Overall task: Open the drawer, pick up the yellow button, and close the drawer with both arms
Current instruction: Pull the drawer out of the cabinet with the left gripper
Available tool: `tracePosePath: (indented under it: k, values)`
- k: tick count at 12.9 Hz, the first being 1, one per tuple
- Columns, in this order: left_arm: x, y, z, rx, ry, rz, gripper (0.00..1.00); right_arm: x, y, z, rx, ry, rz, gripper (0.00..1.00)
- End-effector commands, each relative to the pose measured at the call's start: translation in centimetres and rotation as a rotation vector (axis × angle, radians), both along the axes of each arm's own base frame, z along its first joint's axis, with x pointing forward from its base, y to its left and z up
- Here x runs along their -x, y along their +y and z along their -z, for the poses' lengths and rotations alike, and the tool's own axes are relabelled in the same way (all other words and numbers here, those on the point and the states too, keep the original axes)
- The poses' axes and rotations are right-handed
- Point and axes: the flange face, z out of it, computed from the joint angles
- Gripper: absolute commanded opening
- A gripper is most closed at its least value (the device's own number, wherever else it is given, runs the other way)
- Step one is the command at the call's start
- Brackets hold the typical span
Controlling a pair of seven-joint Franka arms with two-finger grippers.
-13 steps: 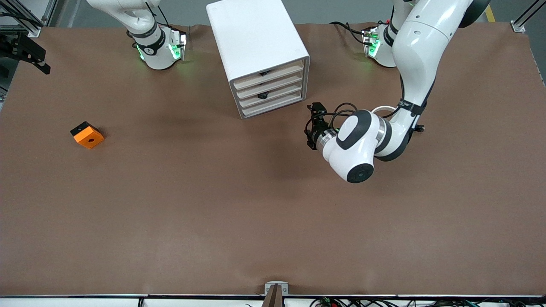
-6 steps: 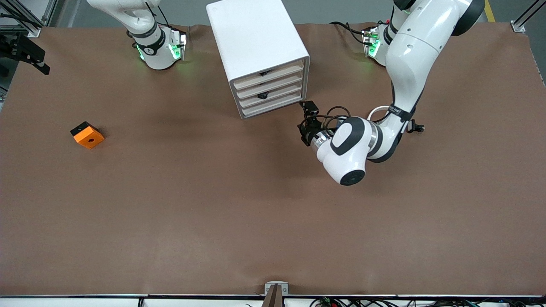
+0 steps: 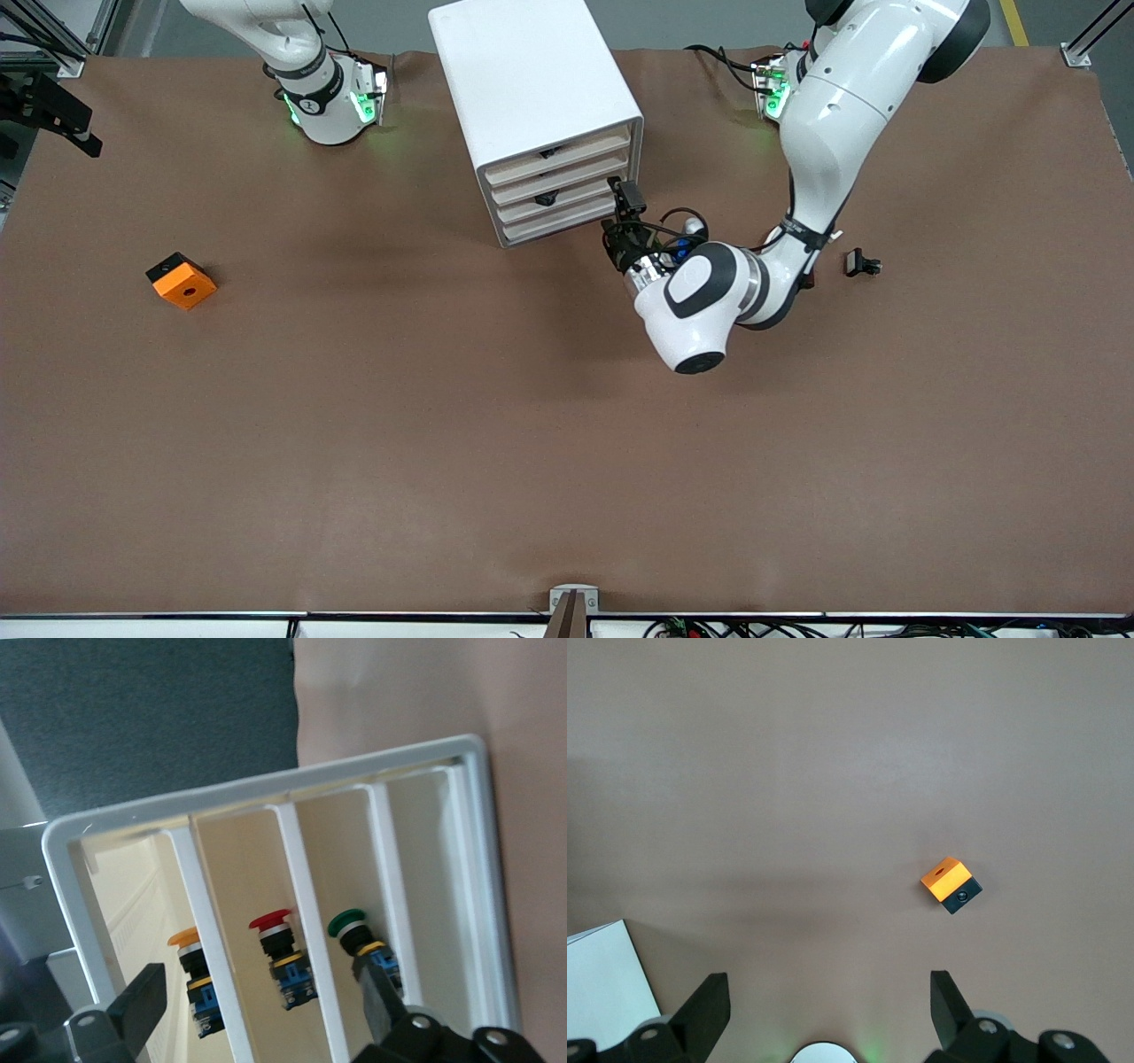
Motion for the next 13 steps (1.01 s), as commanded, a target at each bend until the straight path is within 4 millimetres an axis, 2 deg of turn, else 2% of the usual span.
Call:
tracePosePath:
  k: [1, 2, 6, 8, 9, 11, 12, 13]
  values:
    - [0.7, -1.3, 0.0, -0.008, 0.092, -0.025, 0.9, 0.3, -0.4, 0.0, -0.007, 0.007, 0.023, 1.0]
    - [1.0, -1.7, -0.1, -0.019, 0.111, -0.03, 0.9, 0.3, -0.4, 0.0, -0.007, 0.006, 0.023, 1.0]
    - [2.9, -3.6, 0.2, -0.073, 0.169, -0.019, 0.67, 0.1, -0.3, 0.1, -0.035, -0.002, 0.019, 1.0]
    - [3.6, -4.3, 0.7, -0.096, 0.183, -0.008, 0.67, 0.2, -1.0, 0.1, -0.047, -0.004, 0.033, 1.0]
    - [3.7, -4.3, 0.7, -0.097, 0.184, -0.008, 0.62, 0.2, -1.0, 0.1, -0.047, -0.004, 0.027, 1.0]
    - [4.2, -4.8, 0.9, -0.116, 0.192, 0.0, 0.45, 0.2, -0.9, 0.0, -0.043, -0.007, -0.011, 1.0]
    - [4.4, -5.0, 0.9, -0.121, 0.193, 0.003, 0.42, 0.1, -1.1, 0.1, -0.04, -0.01, -0.038, 1.0]
    - [4.4, -5.1, 0.8, -0.123, 0.194, 0.003, 0.3, 0.1, -1.2, 0.3, -0.038, -0.015, -0.038, 1.0]
